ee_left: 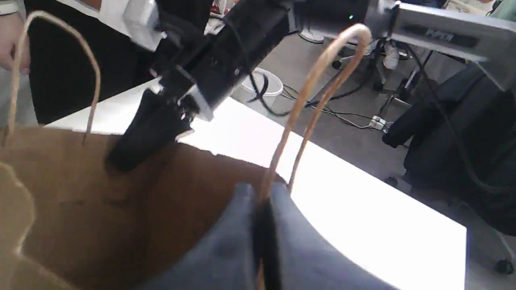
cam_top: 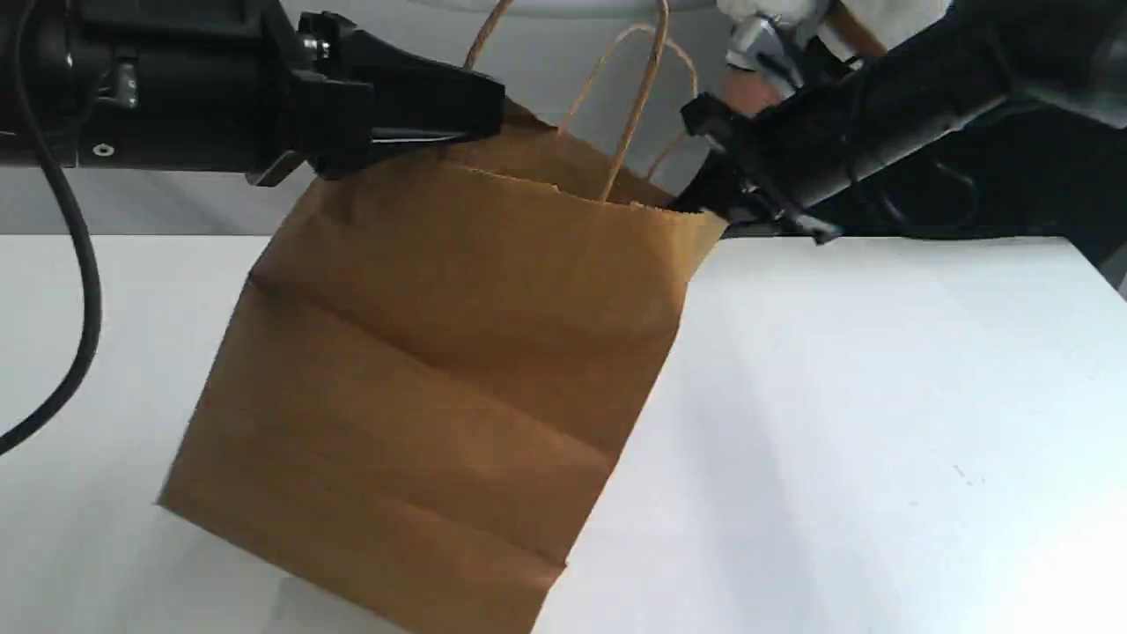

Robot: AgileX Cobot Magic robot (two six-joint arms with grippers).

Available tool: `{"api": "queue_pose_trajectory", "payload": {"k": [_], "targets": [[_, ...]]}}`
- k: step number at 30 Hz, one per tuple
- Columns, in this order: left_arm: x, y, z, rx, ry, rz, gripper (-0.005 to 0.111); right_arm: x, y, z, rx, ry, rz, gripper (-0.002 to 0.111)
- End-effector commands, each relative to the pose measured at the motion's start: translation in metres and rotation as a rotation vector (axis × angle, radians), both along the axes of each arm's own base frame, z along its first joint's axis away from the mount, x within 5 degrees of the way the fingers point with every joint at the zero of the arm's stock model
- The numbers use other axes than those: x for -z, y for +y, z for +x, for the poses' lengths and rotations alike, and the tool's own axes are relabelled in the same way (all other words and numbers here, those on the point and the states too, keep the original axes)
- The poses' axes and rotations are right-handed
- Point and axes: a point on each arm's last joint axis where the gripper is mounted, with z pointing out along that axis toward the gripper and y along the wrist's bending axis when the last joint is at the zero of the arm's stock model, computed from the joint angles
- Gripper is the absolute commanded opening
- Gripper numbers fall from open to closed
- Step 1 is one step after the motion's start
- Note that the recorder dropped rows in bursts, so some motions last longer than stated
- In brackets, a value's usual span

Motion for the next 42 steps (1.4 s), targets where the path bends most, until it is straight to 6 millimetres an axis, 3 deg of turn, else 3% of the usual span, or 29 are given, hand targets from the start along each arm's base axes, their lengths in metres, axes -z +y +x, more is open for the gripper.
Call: {"api": "queue_pose_trajectory", "payload": {"k": [1,7,12,18,25,37,42], "targets": [[0.001,0.0,0.0,0.005,0.001,0.006,0.0,-0.04,-0.014,-0.005,0.025,-0.116,0.006,0.0],[0.007,0.003,0.0,-0.062,0.008,-0.025,0.0,-0.071,-0.007,-0.014,0.008,-0.2,0.012,0.0],[0.03,0.012,-0.013,-0.153,0.022,-0.115,0.0,-0.077,0.004,-0.019,-0.019,-0.215,0.004,0.0],[0.06,0.015,-0.025,-0.156,0.112,-0.079,0.0,-0.075,0.017,-0.023,-0.052,-0.215,-0.014,0.0],[0.062,0.013,-0.029,-0.126,0.119,-0.089,0.0,-0.075,0.035,-0.031,-0.098,-0.226,-0.094,0.0],[0.066,0.018,-0.023,-0.218,0.111,-0.04,0.0,-0.074,0.044,-0.035,-0.097,-0.201,-0.098,0.0],[0.067,0.02,-0.021,-0.249,0.118,-0.031,0.001,-0.064,0.054,-0.035,-0.12,-0.188,-0.15,0.0]]}}
